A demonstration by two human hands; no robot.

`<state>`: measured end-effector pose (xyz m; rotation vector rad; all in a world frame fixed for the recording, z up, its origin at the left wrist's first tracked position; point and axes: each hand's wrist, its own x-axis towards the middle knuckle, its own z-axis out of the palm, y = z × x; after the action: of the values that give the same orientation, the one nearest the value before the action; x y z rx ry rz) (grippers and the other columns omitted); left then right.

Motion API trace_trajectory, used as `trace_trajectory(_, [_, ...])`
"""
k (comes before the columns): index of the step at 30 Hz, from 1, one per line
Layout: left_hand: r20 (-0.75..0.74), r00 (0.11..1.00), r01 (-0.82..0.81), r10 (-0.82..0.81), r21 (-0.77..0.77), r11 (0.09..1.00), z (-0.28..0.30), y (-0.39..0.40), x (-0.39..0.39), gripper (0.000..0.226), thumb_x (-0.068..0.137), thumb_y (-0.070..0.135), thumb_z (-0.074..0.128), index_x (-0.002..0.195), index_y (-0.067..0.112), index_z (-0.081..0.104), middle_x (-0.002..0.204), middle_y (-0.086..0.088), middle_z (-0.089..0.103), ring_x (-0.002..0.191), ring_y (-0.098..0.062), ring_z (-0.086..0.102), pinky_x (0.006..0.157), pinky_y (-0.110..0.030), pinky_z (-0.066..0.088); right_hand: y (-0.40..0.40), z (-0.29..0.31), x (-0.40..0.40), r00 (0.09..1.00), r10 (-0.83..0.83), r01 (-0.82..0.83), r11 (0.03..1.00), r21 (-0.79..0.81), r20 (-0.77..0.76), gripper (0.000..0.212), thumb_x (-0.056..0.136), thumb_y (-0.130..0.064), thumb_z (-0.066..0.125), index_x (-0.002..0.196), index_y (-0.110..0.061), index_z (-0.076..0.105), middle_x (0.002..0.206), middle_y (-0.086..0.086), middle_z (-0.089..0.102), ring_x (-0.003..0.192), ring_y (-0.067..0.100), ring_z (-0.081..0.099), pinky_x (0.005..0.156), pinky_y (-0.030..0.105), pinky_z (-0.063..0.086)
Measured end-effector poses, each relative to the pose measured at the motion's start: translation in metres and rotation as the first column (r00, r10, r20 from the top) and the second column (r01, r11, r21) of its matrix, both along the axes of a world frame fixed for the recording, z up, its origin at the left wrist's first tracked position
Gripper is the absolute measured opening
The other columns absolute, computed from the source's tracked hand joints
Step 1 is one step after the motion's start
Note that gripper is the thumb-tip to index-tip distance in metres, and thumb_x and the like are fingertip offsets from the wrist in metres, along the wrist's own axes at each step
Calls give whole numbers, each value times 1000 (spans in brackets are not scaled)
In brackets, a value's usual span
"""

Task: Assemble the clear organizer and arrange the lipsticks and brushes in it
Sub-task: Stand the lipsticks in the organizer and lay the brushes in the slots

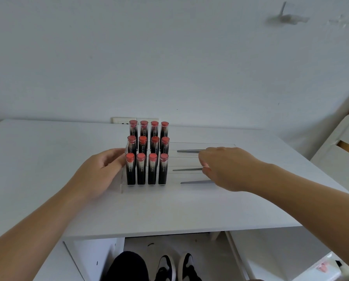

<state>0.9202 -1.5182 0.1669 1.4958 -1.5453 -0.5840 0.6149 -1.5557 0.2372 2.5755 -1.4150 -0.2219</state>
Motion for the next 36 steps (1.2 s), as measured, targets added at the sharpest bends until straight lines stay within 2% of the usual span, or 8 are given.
trace_trajectory(6, [5, 1000, 5, -5, -4, 1000, 2, 1, -1, 27, 76, 79, 46, 96, 70, 62, 96, 55, 59, 98, 35, 48, 81, -11, 36, -2, -5, -5, 998, 21, -22, 1000, 16, 65, 20, 105, -34, 40, 118, -26, 52, 116, -4, 53, 105, 21, 55, 84, 41, 51])
trace_trajectory(10, [17, 1000, 21, -21, -13, 1000, 2, 1, -1, 19, 79, 77, 46, 95, 80, 57, 100, 54, 59, 98, 35, 49, 83, -13, 36, -5, -8, -9, 993, 21, -19, 1000, -11, 116, 21, 103, -39, 42, 106, -28, 60, 109, -6, 50, 90, 16, 45, 74, 34, 46])
trace_trajectory(14, [29, 999, 19, -19, -14, 1000, 2, 1, -1, 16, 81, 75, 47, 94, 82, 56, 97, 57, 57, 96, 37, 47, 82, -13, 35, -6, -7, -13, 970, -16, 17, 1000, -1, 241, 14, 98, -43, 50, 87, -34, 51, 96, -15, 48, 85, 15, 50, 68, 30, 36])
trace_trajectory(17, [37, 999, 24, -23, -11, 1000, 0, 1, 1, 12, 89, 72, 50, 95, 80, 57, 99, 56, 58, 96, 37, 47, 83, -14, 35, -6, -2, -19, 956, -23, 20, 1000, 14, 293, 19, 97, -46, 53, 85, -32, 56, 90, -13, 59, 85, 17, 56, 69, 33, 45])
trace_trajectory(20, [32, 999, 21, -21, -5, 1000, -1, -1, 1, 14, 87, 74, 49, 97, 78, 59, 100, 54, 60, 98, 35, 48, 83, -13, 36, -3, 1, -27, 883, 114, -78, 992, -97, 456, 16, 101, -40, 51, 92, -30, 61, 83, -10, 64, 78, 14, 58, 69, 37, 51])
trace_trajectory(23, [26, 1000, 12, -12, 1, 1000, 0, -2, 0, 18, 82, 74, 47, 94, 79, 58, 98, 54, 60, 96, 35, 48, 82, -13, 36, 1, 3, -38, 790, 179, -147, 984, -103, 587, 16, 102, -35, 46, 99, -29, 60, 86, -13, 60, 80, 8, 55, 70, 28, 47])
trace_trajectory(28, [45, 999, 12, -12, -4, 1000, 0, -1, 0, 12, 89, 73, 50, 96, 79, 58, 98, 56, 58, 95, 37, 47, 82, -14, 35, 7, -9, -56, 935, 109, -124, 992, 23, 337, 16, 96, -44, 56, 103, -37, 69, 92, -21, 59, 82, 4, 59, 75, 30, 52])
trace_trajectory(36, [33, 999, 5, -5, -14, 1000, 2, 1, -1, 30, 72, 91, 44, 96, 80, 58, 97, 56, 58, 94, 38, 46, 81, -15, 36, 11, -14, -47, 982, 83, -87, 996, 16, 168, 32, 97, -50, 50, 124, -40, 63, 117, -21, 66, 104, 9, 62, 88, 29, 49])
